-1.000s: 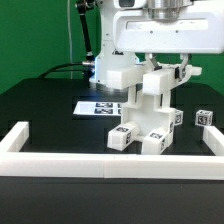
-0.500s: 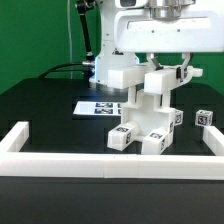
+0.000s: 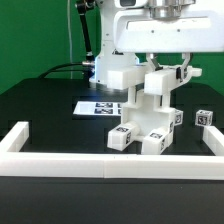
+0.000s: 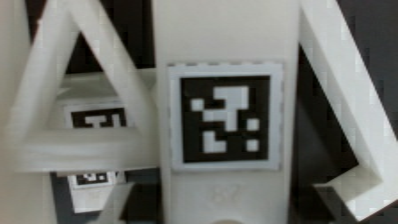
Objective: Assemble chair
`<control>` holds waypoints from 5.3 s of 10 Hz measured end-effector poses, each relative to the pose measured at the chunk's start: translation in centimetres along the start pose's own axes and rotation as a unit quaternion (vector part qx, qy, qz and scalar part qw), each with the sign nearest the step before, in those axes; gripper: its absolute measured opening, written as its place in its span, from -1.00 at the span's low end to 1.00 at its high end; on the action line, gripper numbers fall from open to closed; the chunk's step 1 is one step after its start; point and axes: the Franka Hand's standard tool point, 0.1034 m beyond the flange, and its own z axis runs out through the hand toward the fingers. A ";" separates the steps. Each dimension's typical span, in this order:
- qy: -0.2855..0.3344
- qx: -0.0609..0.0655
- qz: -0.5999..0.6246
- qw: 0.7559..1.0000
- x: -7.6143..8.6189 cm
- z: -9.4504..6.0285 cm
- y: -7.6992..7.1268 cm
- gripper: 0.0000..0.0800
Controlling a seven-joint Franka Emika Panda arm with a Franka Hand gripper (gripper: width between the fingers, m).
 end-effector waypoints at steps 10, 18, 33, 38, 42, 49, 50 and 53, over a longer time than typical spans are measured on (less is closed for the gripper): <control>0.000 -0.001 0.000 1.000 0.2 -0.1 0.5 -0.27; 0.000 -0.001 -0.001 1.000 -0.2 0.0 0.7 -0.27; 0.009 0.005 -0.004 1.000 -0.7 -0.2 0.2 -0.27; 0.008 0.004 -0.004 1.000 -0.7 0.0 0.3 -0.27; 0.009 0.004 -0.003 1.000 -0.7 0.0 0.3 -0.27; 0.010 0.004 0.008 1.000 -0.7 0.0 0.2 -0.27; 0.010 0.004 0.008 1.000 -0.6 0.0 0.2 -0.27; 0.010 0.004 0.008 1.000 -0.6 0.0 0.2 -0.27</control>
Offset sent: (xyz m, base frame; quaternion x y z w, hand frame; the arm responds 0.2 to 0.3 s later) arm -0.0082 -0.0073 0.0061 0.0042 -0.0018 -0.0095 0.9999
